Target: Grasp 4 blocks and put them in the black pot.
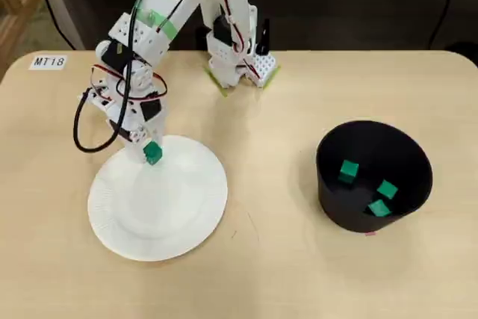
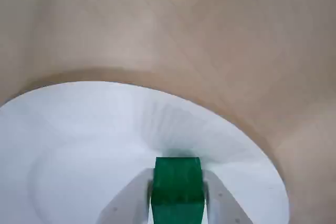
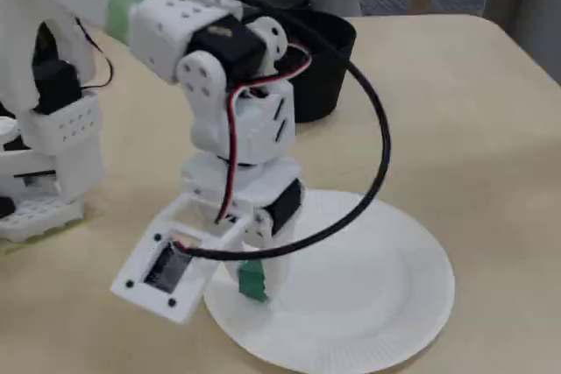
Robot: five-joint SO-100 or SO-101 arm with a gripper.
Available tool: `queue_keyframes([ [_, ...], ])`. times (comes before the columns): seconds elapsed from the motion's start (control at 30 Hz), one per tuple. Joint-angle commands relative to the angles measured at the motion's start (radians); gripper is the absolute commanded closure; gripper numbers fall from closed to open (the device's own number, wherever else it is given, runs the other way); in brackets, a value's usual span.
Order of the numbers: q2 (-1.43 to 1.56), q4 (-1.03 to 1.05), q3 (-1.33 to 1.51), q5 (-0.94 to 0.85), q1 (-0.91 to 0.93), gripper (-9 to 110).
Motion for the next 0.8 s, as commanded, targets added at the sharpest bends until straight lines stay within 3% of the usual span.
queue_keyframes([
  [0.0, 0.029, 0.0, -0.054, -0.002, -0.017, 104],
  [0.3, 0.319, -0.1, -0.032, -0.12, -0.225, 104],
  [0.5, 0.52, -0.135, 0.005, -0.16, -0.543, 104],
  [0.77, 0.707, -0.15, 0.103, -0.009, -0.996, 104],
])
